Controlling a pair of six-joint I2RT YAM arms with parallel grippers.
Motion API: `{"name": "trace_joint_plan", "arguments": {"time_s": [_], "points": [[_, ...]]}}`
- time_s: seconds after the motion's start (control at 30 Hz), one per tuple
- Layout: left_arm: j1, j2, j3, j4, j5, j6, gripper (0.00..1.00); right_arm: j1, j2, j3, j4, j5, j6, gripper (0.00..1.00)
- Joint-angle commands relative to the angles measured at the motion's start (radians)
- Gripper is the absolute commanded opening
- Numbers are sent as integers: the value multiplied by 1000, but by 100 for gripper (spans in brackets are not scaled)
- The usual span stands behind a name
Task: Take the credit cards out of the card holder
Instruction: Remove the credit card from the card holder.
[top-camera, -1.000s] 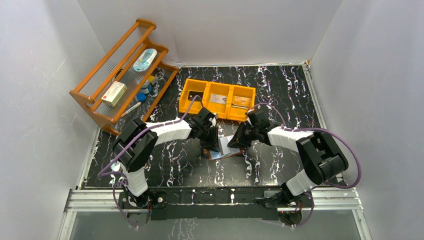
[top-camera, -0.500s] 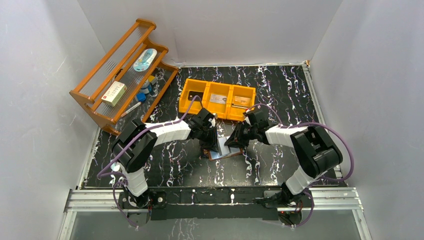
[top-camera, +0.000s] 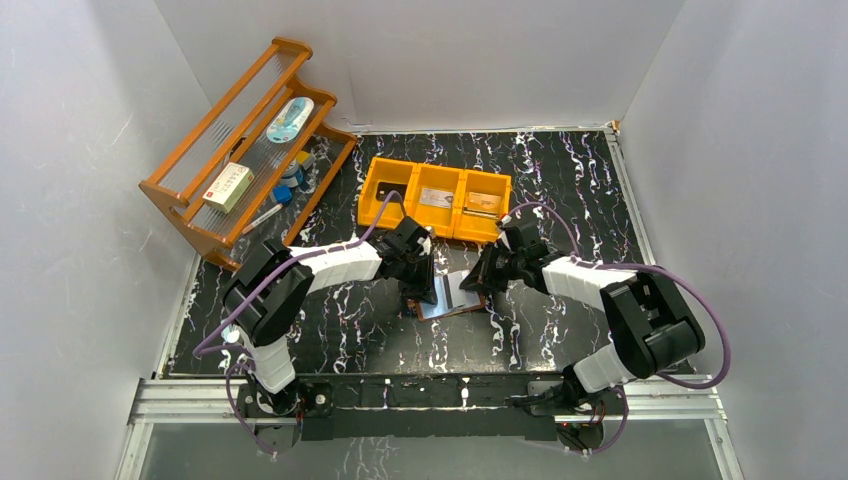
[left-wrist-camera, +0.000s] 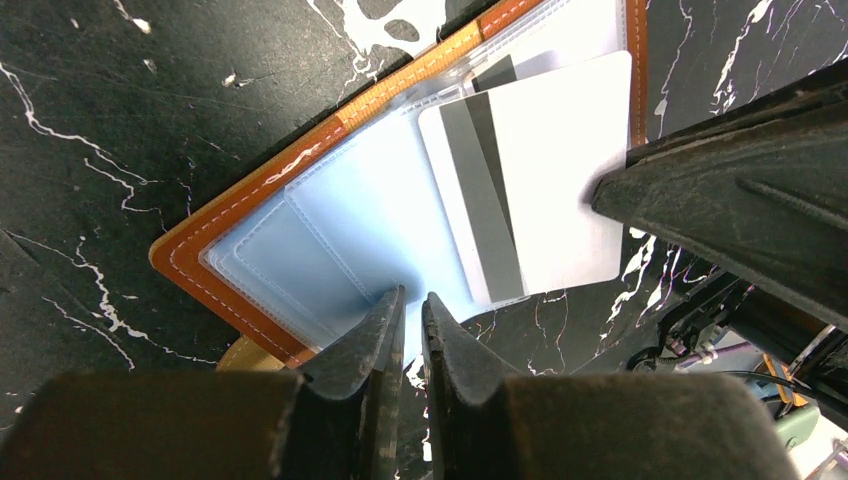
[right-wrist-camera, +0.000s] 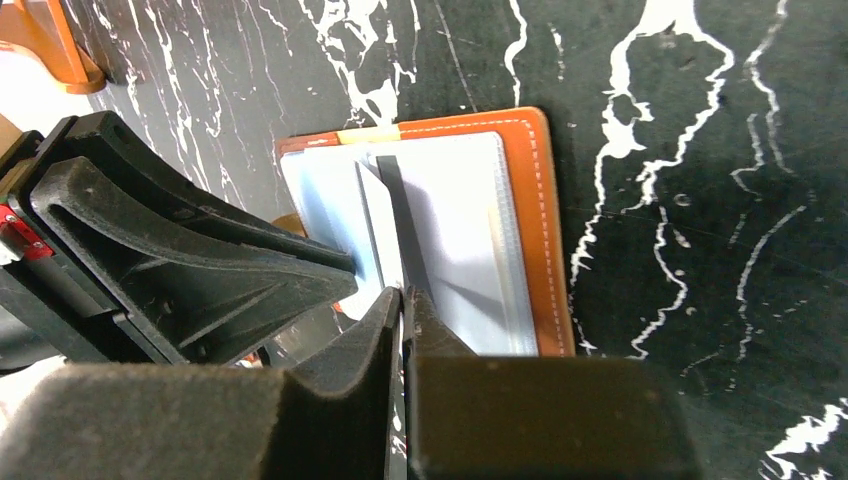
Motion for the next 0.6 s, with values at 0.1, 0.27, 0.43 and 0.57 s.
{"name": "trace_joint_plan", "arguments": {"time_s": [0.1,0.27,0.43,0.57], "points": [[-4,50,32,-114,-41,45,13,-22,24,-27,55,-118,-20,18],[-4,64,46,-151,-90,47,13,-22,49,-29,131,-145,27,33],[-6,76,29,-158,-99,45,12,-22,77,-37,195,-160,78,33],[-6,64,22,-159,-106,43,12,-23,57,-42,165,-122,65,19]]}}
